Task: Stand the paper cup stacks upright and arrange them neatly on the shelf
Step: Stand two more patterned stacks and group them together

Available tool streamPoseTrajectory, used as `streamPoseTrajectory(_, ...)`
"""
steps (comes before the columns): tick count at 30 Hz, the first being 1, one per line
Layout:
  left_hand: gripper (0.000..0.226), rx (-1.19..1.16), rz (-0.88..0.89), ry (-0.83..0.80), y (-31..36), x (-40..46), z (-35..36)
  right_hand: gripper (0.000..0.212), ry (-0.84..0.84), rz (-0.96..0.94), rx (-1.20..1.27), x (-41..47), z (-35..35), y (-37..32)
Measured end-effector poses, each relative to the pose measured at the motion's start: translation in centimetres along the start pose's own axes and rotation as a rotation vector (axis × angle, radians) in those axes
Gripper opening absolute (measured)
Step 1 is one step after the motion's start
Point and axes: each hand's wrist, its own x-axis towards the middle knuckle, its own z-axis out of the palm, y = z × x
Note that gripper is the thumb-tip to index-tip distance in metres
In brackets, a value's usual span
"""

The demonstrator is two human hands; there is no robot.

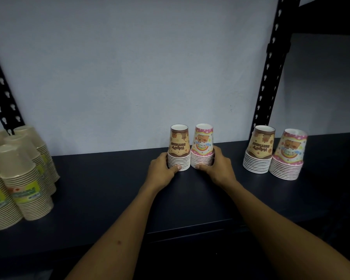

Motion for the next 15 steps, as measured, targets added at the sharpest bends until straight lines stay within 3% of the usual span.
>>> streamPoseTrajectory(15, 0.052, 0.174, 0.039, -0.058, 2.0, -2.9, 0.3, 0.071, 0.057, 0.015, 0.005, -3.1, -2.5, 0.1)
